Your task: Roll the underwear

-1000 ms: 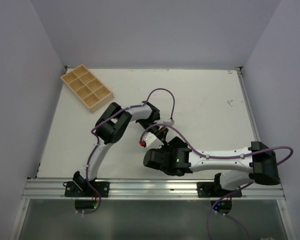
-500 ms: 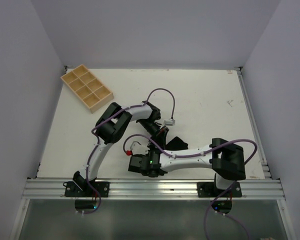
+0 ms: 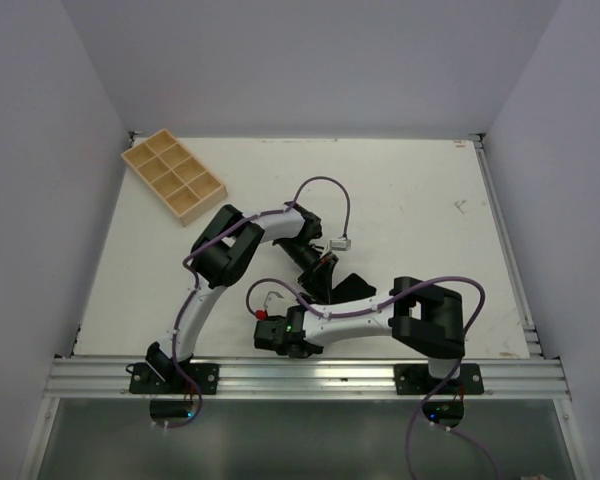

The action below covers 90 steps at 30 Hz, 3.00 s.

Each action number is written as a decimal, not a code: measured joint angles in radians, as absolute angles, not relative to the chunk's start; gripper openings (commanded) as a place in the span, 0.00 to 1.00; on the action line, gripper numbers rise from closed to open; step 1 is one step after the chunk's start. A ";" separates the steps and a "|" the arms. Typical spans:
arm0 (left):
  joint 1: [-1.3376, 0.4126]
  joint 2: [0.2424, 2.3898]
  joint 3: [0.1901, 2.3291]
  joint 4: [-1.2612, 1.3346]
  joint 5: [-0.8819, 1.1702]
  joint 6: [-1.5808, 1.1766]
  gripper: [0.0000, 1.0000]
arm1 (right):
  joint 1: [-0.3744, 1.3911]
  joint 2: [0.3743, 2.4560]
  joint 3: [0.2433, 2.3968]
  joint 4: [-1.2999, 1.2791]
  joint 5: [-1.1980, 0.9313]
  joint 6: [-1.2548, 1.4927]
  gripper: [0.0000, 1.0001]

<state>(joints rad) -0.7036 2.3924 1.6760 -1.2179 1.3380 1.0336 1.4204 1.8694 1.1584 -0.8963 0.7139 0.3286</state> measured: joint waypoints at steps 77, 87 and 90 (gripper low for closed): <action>-0.146 1.650 1.005 -0.195 0.879 0.170 0.46 | 0.831 1.898 1.030 0.041 -0.553 0.270 0.18; -0.208 1.856 1.174 -0.530 1.118 0.595 0.52 | 0.767 1.959 1.054 0.038 -0.741 0.271 0.20; -0.249 1.896 1.200 -0.622 1.133 0.702 0.53 | 0.759 1.966 1.055 0.035 -0.770 0.270 0.20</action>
